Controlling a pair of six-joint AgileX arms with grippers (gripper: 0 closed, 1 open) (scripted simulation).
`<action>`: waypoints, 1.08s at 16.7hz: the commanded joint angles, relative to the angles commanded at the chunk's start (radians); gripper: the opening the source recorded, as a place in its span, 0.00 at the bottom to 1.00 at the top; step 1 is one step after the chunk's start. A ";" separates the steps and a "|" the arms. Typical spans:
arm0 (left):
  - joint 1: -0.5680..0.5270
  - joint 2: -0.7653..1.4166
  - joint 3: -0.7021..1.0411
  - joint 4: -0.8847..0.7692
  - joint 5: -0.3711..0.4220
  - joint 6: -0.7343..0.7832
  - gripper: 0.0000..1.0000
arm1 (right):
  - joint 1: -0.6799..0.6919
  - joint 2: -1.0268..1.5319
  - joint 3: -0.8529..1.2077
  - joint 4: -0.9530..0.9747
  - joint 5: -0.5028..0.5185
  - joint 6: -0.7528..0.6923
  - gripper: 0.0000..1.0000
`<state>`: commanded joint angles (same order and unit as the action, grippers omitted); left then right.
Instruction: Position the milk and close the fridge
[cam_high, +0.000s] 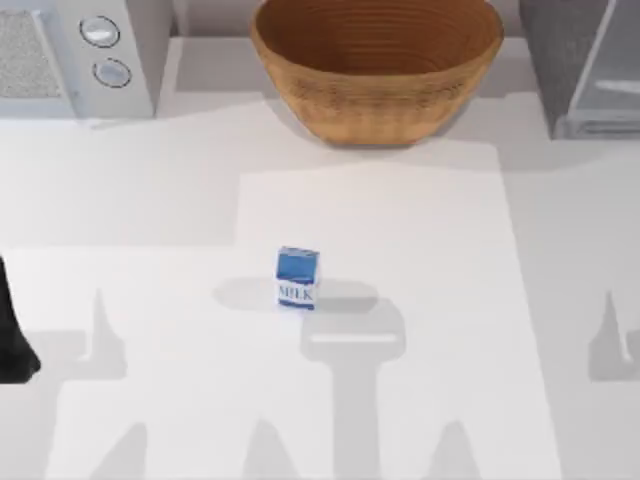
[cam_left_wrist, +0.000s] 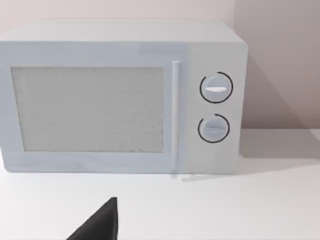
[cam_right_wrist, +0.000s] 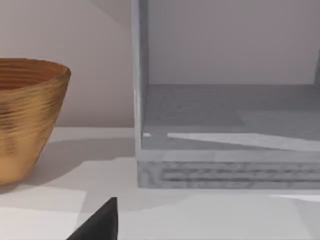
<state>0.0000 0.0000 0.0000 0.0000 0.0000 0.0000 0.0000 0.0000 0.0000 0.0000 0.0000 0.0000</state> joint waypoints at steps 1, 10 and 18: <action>0.000 0.000 0.000 0.000 0.000 0.000 1.00 | 0.000 0.000 0.000 0.000 0.000 0.000 1.00; 0.000 0.000 0.000 0.000 0.000 0.000 1.00 | 0.377 0.328 0.010 0.313 0.378 0.008 1.00; 0.000 0.000 0.000 0.000 0.000 0.000 1.00 | 0.868 0.717 0.022 0.681 0.873 0.017 1.00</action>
<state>0.0000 0.0000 0.0000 0.0000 0.0000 0.0000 0.8680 0.7169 0.0225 0.6811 0.8726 0.0169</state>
